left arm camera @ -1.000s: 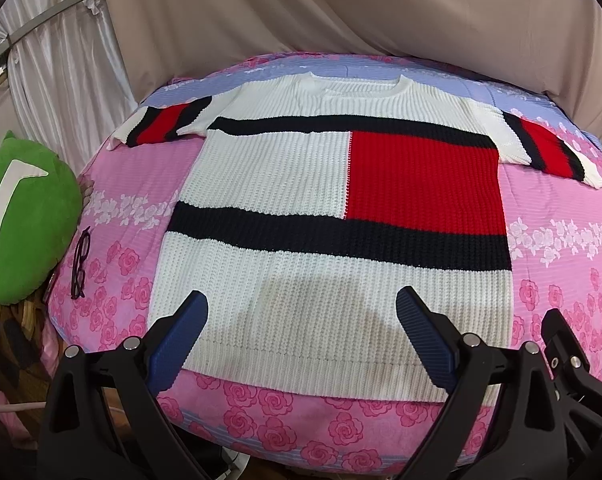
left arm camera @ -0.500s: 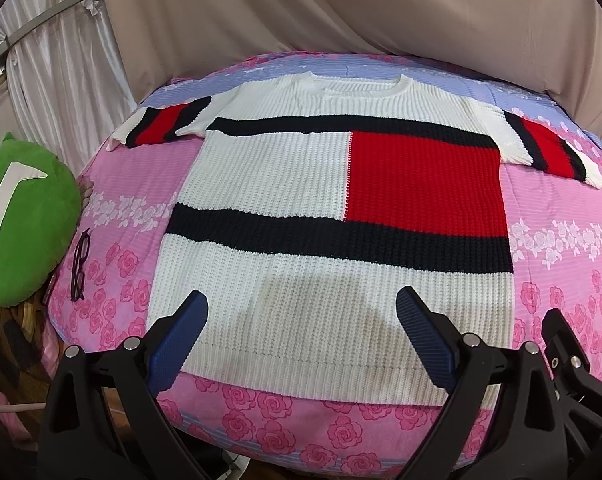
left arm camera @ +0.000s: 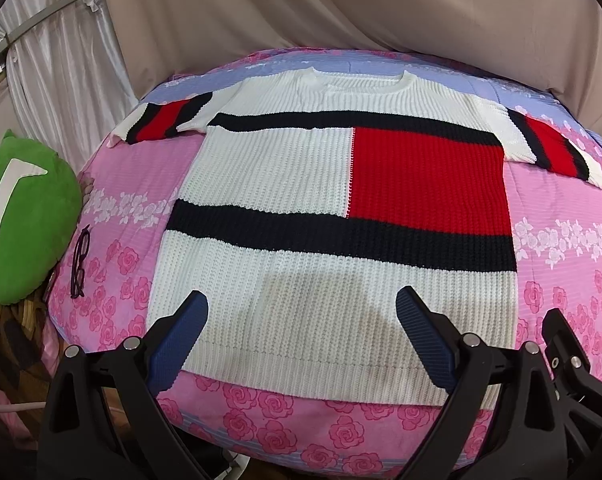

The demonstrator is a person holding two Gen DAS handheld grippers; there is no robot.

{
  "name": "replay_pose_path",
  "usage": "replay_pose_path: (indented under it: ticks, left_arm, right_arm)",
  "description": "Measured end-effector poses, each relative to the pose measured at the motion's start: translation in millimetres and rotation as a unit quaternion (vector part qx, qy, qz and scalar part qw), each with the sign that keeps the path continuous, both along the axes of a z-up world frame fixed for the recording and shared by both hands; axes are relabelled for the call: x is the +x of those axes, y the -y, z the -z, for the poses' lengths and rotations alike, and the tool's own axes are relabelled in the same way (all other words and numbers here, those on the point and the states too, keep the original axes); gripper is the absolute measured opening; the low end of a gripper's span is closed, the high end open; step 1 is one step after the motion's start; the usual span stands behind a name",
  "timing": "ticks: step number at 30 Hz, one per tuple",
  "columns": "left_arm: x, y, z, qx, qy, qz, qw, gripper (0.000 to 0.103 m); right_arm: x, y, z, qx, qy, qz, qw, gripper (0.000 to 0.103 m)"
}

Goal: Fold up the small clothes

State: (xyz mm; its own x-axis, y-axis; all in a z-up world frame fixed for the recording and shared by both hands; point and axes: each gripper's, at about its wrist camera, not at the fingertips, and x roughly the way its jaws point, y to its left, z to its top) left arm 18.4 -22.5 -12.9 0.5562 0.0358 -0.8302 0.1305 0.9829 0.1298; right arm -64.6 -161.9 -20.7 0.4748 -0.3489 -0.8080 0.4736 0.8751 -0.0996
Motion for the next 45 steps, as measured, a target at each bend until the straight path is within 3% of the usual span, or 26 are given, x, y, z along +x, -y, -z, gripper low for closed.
replay_pose_path:
  ticks: [28,31,33,37,41,44,45]
  left_arm:
    - [10.0,13.4,8.5,0.009,-0.017,-0.001,0.9998,0.093]
    - [17.2,12.5,8.5,-0.011,-0.028,-0.005,0.9995,0.093]
    - [24.8,9.2,5.0,-0.043,-0.038,-0.012,0.9983,0.094]
    - [48.9,4.7,-3.1,-0.087,-0.040,-0.037,0.9947,0.095]
    - [72.3,7.1,-5.0,-0.091,-0.027,-0.065,0.9933,0.095]
    - [88.6,15.0,-0.9,-0.084,-0.028,-0.081,0.9928,0.095]
    - [91.9,15.8,0.4,-0.084,-0.028,-0.086,0.9924,0.094]
  right_arm:
    - [0.9,8.7,6.4,0.005,-0.011,0.002,1.000,0.098]
    - [6.5,14.2,10.8,0.021,-0.010,-0.007,1.000,0.098]
    - [10.5,26.9,15.2,0.062,0.003,-0.024,0.998,0.097]
    - [10.6,93.6,19.3,0.149,0.064,0.007,0.987,0.097]
    - [19.0,202.4,29.1,0.213,0.120,0.068,0.967,0.095]
    - [34.1,293.7,43.9,0.259,0.169,0.114,0.944,0.085]
    - [42.4,317.3,49.1,0.260,0.176,0.121,0.942,0.081]
